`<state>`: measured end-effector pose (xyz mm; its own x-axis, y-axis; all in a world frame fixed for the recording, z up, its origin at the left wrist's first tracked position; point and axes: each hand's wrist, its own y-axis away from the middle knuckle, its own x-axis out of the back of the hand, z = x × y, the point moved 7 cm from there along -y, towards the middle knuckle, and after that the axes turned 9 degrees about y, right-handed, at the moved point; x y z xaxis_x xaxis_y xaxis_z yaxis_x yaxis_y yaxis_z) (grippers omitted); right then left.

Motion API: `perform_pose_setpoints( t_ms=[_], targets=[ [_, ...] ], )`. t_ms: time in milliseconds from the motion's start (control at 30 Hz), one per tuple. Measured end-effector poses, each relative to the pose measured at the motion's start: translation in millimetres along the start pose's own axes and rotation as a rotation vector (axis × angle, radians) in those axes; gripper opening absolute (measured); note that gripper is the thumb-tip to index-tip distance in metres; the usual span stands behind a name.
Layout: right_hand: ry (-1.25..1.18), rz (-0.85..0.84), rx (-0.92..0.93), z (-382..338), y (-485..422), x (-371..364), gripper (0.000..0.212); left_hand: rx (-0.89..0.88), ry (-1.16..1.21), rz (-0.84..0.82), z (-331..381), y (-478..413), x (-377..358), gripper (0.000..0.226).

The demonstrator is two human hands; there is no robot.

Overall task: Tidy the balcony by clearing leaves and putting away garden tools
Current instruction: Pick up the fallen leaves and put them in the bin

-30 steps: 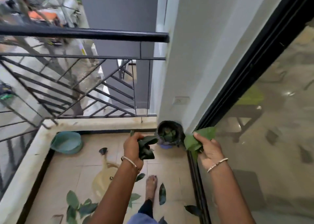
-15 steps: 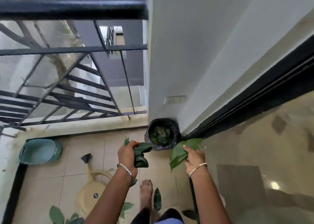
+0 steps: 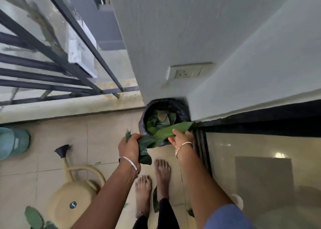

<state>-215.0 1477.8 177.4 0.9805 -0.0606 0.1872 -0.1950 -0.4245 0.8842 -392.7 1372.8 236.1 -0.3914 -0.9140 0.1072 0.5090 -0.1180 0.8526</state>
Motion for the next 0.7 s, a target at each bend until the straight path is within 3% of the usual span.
perform_pose_setpoints(
  t_ms=[133,300,467,700],
  targets=[
    [0.033,-0.060,-0.052,12.9,-53.0,-14.0,0.027,0.025,0.011,0.011,-25.2,-54.2,-41.3,0.010],
    [0.139,-0.020,-0.055,35.2,-81.0,11.9,0.019,-0.016,0.014,-0.027,-47.0,-109.2,-93.3,0.017],
    [0.133,0.000,-0.061,49.3,-56.7,47.7,0.013,0.034,-0.046,-0.084,-69.1,-147.8,-118.4,0.068],
    [0.137,0.028,-0.088,60.6,-51.2,66.9,0.019,-0.041,-0.097,-0.180,-74.9,-142.6,-112.0,0.080]
  ],
)
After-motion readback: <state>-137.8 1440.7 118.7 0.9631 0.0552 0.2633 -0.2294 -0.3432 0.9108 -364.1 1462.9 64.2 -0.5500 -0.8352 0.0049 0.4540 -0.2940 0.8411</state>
